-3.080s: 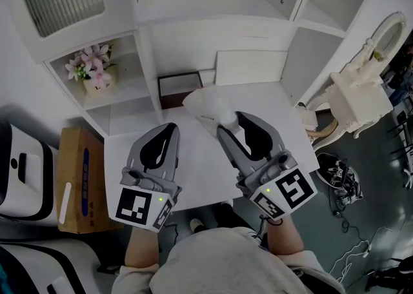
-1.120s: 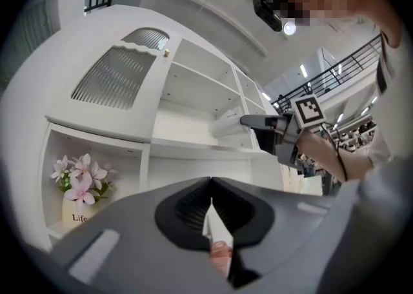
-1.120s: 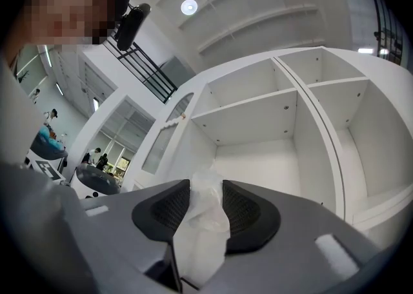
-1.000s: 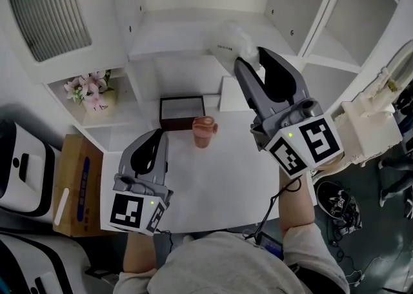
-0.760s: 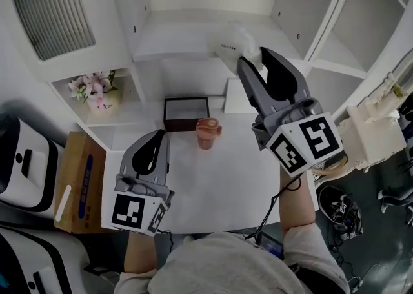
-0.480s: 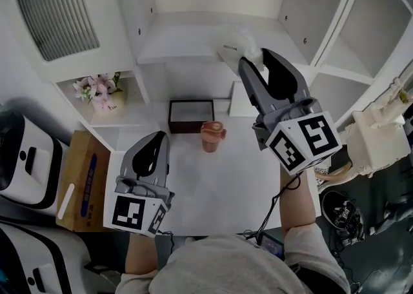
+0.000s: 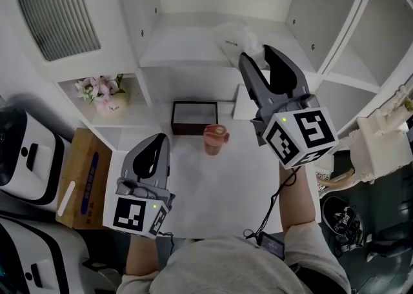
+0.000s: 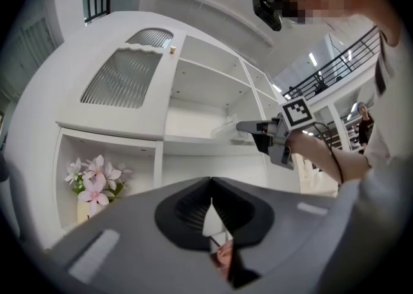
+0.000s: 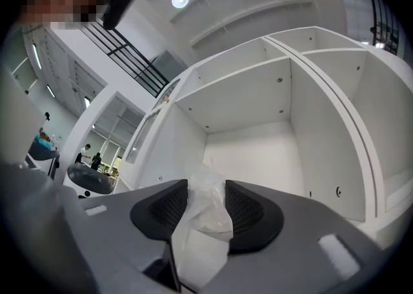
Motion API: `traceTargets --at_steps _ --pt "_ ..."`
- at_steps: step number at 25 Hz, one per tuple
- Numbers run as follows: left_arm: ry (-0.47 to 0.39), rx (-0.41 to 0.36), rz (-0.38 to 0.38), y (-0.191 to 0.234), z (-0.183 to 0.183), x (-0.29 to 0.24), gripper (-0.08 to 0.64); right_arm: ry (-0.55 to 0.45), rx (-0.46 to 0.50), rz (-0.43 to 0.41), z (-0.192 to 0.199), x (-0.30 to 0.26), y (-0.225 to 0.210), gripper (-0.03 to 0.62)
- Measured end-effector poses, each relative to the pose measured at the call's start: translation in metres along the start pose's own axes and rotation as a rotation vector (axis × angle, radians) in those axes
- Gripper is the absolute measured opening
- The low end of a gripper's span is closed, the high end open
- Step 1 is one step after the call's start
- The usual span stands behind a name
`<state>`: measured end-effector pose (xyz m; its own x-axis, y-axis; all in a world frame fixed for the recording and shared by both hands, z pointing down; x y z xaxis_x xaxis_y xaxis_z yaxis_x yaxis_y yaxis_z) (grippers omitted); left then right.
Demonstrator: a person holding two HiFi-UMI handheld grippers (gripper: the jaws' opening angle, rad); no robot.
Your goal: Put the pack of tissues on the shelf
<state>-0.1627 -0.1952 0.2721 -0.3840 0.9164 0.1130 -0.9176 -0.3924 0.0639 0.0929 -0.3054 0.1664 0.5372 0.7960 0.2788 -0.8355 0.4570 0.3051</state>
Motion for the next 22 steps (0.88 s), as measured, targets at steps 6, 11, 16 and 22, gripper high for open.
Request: traceTargets --at_steps 6,11,16,22 --pt "0.010 0.009 -0.026 0.006 0.004 0.000 0.002 0.004 -0.012 0.021 0.007 -0.015 -0.004 0.192" --pt "0.020 0.012 -0.040 0.008 0.007 0.003 0.002 0.017 0.002 0.047 0.009 -0.020 -0.004 0.193" --pt "0.016 0.010 -0.043 0.009 0.006 0.005 0.002 0.013 -0.007 0.041 0.009 -0.020 -0.004 0.204" --pt "0.013 0.008 -0.039 0.008 0.005 0.011 0.002 -0.013 -0.050 0.046 0.006 -0.013 -0.005 0.227"
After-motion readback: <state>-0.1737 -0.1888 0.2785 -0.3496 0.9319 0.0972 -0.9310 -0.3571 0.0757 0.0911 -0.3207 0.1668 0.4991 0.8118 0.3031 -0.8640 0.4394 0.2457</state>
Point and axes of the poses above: the fingertips, and each gripper's own axes: x backward along the fingers, y to its left, z out of its underside, the point moved 10 cm from there along x, backward along the fingers, and after that the axes turned 9 degrees about x, right-handed, at the moved point
